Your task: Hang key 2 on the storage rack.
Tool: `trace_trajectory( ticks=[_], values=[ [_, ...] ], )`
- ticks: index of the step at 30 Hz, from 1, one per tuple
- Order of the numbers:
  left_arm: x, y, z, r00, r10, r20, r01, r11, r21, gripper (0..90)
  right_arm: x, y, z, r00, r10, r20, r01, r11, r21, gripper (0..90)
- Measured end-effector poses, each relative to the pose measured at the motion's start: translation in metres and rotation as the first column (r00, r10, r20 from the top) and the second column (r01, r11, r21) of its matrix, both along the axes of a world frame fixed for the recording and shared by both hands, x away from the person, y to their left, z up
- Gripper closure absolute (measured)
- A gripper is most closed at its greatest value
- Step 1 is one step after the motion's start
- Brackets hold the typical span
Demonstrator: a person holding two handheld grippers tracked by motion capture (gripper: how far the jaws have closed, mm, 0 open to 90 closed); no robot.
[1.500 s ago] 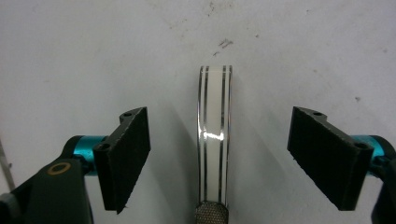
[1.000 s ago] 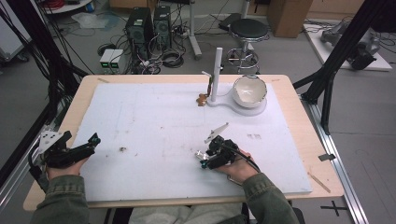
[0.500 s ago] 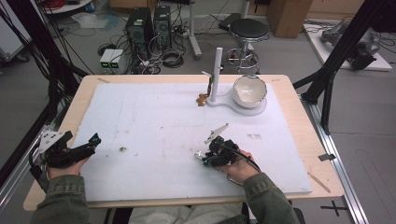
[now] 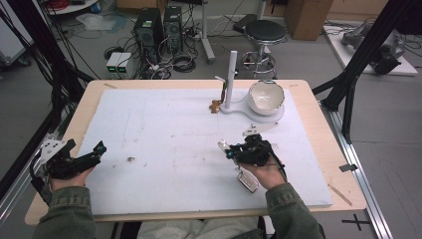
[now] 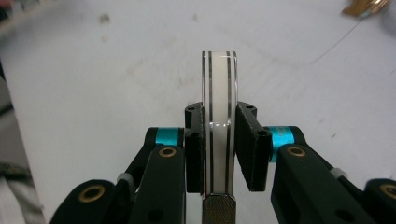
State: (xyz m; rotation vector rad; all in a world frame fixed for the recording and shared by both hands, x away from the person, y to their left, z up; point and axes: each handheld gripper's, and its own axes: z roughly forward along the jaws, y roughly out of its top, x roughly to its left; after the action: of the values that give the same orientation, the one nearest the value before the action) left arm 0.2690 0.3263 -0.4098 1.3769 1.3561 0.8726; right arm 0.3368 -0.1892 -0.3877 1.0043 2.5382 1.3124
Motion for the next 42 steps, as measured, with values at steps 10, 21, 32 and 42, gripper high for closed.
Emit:
trace_trajectory(
  ticks=[10,21,32,42],
  values=[
    [0.000,-0.001,0.002,0.9989,0.017,0.045,-0.017,0.9998,0.014,1.7,-0.003,-0.026,0.025,0.9944,-0.095,0.046,0.080,0.9657,0.247,74.4],
    [0.001,-0.001,0.002,0.9987,0.022,0.045,-0.022,0.9997,0.005,1.7,0.009,-0.028,0.040,0.9892,-0.141,0.041,0.123,0.9504,0.286,74.4],
    [0.004,-0.001,0.001,0.9993,0.015,0.034,-0.015,0.9999,-0.003,1.7,0.035,-0.026,0.069,0.9860,-0.160,0.046,0.142,0.9529,0.268,74.4],
    [0.004,0.000,0.001,0.9996,0.017,0.023,-0.017,0.9998,-0.014,1.7,0.054,-0.029,0.092,0.9832,-0.175,0.052,0.154,0.9478,0.279,74.3]
  ],
)
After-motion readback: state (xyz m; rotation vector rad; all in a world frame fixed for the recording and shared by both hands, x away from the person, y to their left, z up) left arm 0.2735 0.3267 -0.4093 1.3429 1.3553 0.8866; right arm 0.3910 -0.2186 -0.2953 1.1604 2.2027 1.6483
